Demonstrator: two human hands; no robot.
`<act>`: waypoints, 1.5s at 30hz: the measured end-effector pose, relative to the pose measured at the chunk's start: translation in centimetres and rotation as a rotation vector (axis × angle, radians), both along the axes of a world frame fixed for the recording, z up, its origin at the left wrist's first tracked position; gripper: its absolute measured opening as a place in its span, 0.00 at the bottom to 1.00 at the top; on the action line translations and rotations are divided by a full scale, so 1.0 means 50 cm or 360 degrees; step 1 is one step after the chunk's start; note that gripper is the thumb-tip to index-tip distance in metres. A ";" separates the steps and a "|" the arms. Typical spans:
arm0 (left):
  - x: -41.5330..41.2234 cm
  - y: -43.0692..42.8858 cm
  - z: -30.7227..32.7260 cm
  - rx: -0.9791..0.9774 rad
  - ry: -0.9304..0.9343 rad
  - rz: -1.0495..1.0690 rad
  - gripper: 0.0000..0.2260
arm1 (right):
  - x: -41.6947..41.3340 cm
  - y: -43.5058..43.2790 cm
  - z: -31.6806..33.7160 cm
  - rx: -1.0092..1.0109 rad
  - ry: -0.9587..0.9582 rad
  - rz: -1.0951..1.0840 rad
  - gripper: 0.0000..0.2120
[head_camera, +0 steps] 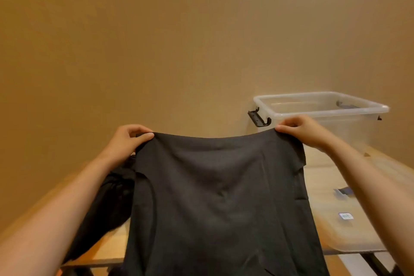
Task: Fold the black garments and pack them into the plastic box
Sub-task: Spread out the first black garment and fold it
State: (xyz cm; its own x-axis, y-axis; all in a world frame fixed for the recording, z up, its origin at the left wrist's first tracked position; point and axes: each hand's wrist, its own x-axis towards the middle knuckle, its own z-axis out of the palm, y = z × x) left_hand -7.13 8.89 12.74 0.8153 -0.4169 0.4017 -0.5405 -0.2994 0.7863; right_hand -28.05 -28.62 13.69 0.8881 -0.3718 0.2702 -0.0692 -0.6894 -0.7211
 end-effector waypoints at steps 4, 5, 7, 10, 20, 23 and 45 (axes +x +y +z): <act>0.095 -0.040 -0.107 0.0312 0.0118 0.0013 0.06 | 0.110 -0.044 -0.124 -0.0198 0.0263 -0.0156 0.09; 0.113 -0.049 -0.126 0.0378 0.0140 0.0031 0.06 | 0.136 -0.052 -0.150 -0.0273 0.0304 -0.0211 0.08; 0.143 -0.069 -0.153 0.0484 0.0116 0.0082 0.04 | 0.181 -0.063 -0.193 -0.0466 0.0376 -0.0314 0.08; 0.173 -0.097 -0.170 0.0545 0.0043 0.0133 0.04 | 0.232 -0.071 -0.233 -0.0652 0.0407 -0.0371 0.10; 0.265 -0.138 -0.218 0.0730 -0.0130 0.0191 0.03 | 0.338 -0.074 -0.297 -0.1086 0.0451 -0.0472 0.05; 0.292 -0.143 -0.228 0.0789 -0.0158 0.0239 0.03 | 0.363 -0.076 -0.304 -0.1164 0.0559 -0.0487 0.07; 0.004 -0.133 -0.249 0.1005 -0.0253 -0.0406 0.19 | 0.174 0.126 -0.313 -0.0754 0.0440 0.0327 0.24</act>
